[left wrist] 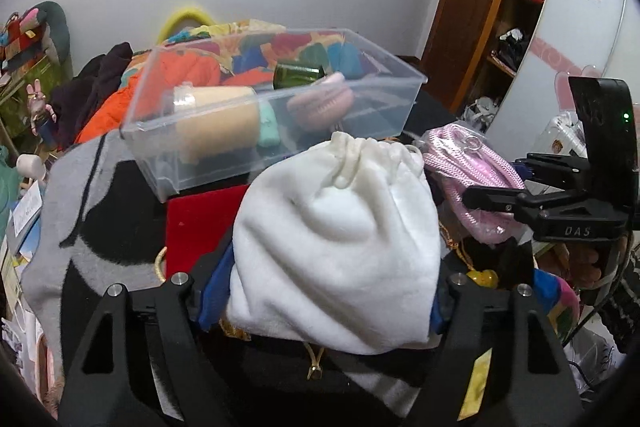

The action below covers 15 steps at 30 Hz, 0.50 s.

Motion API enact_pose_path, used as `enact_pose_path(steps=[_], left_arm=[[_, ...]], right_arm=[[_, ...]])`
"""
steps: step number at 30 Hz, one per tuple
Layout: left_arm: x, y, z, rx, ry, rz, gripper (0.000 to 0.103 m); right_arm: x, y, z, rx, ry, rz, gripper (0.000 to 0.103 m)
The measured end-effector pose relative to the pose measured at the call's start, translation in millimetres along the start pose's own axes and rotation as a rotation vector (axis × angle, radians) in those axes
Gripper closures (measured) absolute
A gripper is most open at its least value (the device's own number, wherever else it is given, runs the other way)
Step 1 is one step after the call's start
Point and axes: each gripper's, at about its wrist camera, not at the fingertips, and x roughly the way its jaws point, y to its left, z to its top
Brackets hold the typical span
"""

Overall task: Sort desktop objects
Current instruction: 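Grasp the white drawstring pouch with the left tool while the right tool grasps the bagged pink rope, then carry the white pouch and pink rope bag into the clear box and release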

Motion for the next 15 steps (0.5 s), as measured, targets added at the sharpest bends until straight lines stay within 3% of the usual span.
enact_pose_path(steps=[3, 4, 5, 15], left_arm=[[-8.6, 3.7, 1.1, -0.012, -0.012, 0.014, 0.031], [-10.9, 5.7, 1.4, -0.019, -0.018, 0.016, 0.041], [-12.3, 7.9, 1.2, -0.027, -0.017, 0.018, 0.043], [-19.8, 22.0, 6.8, -0.077, -0.057, 0.058, 0.05]], right_arm=[[-7.5, -3.5, 1.7, 0.015, -0.018, -0.004, 0.055], [-9.5, -4.1, 1.2, 0.018, -0.023, -0.006, 0.055], [-11.5, -4.8, 1.9, 0.024, -0.03, -0.006, 0.055], [-19.2, -4.0, 10.8, 0.029, -0.082, 0.006, 0.055]])
